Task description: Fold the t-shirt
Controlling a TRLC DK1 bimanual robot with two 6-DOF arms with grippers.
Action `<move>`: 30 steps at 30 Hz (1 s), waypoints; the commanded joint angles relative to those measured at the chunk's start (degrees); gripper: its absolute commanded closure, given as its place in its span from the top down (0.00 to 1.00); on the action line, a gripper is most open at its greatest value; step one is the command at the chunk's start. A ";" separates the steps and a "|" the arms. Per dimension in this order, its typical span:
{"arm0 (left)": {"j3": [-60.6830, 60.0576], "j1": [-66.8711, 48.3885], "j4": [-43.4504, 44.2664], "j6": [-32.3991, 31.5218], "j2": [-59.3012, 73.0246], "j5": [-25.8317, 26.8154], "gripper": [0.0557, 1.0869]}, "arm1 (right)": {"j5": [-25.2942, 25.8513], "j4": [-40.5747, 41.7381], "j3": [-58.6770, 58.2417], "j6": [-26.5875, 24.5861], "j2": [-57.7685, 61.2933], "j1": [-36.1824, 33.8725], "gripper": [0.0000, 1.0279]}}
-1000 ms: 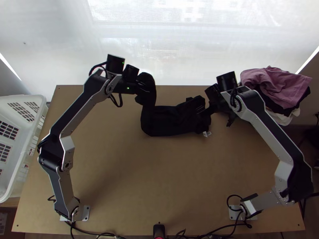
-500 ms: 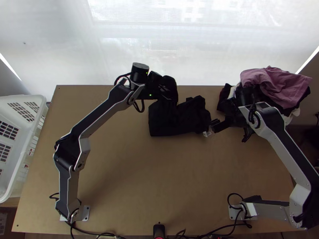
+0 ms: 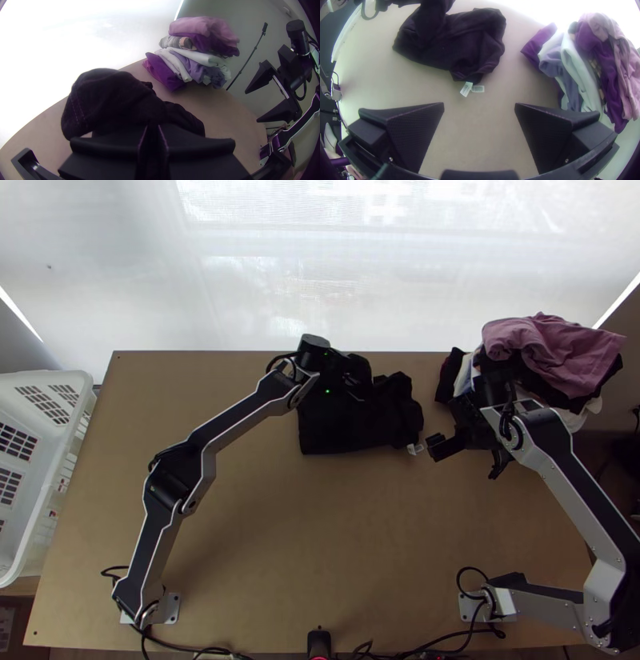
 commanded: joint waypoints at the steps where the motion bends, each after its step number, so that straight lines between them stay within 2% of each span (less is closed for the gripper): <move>1: 3.31 -1.47 1.58 -0.73 4.92 -0.79 0.03 | 0.02 -0.24 -1.75 0.21 -1.01 -0.11 0.96; 3: 4.98 -1.83 1.58 -1.52 6.94 -0.70 0.05 | 0.02 -0.68 -1.75 0.21 -1.10 -0.11 0.96; 5: 6.21 -2.44 0.88 -1.61 8.70 -0.70 0.37 | 0.02 -0.77 -2.02 0.21 -1.27 -0.11 0.96; 6: 6.74 -2.70 0.52 -1.61 9.14 -0.70 0.61 | 0.02 -0.77 -2.28 0.21 -1.27 -0.11 0.96; 7: 7.44 -2.79 -0.35 -1.52 9.31 -0.70 0.91 | 0.02 -0.77 -2.45 0.21 -1.27 -0.11 0.96; 8: 8.50 -2.97 -1.23 -1.52 9.22 -0.62 0.96 | -0.06 -0.77 -2.54 0.30 -1.19 0.07 0.96; 14: 9.99 -1.39 -9.06 -1.08 -0.88 0.35 0.96 | 0.02 1.69 -1.58 -0.23 1.45 3.14 0.96; 18: 8.76 2.92 -19.34 2.79 -8.71 2.90 0.95 | 0.11 6.08 4.14 -2.77 6.90 5.78 0.96; 21: 5.07 7.14 -27.86 8.06 -11.52 4.22 0.95 | 0.11 10.04 11.08 -4.53 14.46 7.62 0.96; 27: -14.79 12.85 -24.70 9.91 -19.60 4.48 0.95 | 0.02 13.64 28.39 -4.09 31.77 13.78 0.96; 30: -20.94 12.76 -23.38 9.73 -22.59 4.39 0.95 | 0.02 14.35 34.99 -3.39 38.89 16.59 0.96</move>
